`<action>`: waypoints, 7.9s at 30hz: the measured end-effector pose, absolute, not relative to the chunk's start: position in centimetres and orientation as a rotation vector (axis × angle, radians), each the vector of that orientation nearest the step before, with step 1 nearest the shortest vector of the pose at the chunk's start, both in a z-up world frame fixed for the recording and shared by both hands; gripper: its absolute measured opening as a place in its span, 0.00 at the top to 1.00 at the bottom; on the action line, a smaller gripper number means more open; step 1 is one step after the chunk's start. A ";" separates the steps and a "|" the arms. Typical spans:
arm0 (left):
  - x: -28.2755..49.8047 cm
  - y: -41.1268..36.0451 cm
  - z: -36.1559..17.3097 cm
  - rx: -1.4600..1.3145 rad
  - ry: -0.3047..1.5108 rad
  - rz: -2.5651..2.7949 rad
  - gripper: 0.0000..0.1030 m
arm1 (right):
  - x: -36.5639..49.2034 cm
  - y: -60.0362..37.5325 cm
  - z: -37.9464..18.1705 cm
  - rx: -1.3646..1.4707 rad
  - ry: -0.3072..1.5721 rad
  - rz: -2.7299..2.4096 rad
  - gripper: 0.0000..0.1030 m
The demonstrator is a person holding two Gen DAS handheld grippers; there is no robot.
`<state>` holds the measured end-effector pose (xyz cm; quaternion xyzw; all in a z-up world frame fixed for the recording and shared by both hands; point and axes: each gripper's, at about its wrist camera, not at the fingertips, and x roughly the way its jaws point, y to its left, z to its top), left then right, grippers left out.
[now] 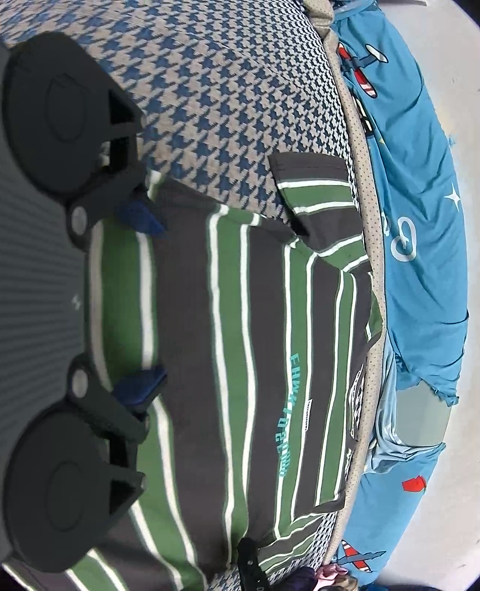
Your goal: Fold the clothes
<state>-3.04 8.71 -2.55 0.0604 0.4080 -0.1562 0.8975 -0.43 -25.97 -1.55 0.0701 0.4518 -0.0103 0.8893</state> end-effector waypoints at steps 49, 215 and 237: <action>-8.0 7.1 -1.9 0.126 0.831 -0.349 0.18 | -19.0 -25.4 -1.8 0.353 0.969 0.042 0.64; -10.1 5.6 -1.4 0.205 0.918 -0.191 0.00 | -14.7 -17.1 -1.3 -0.036 0.976 0.118 0.42; -6.1 3.2 -0.6 0.230 0.899 -0.217 0.00 | -9.8 -19.6 -1.0 0.043 0.978 0.062 0.42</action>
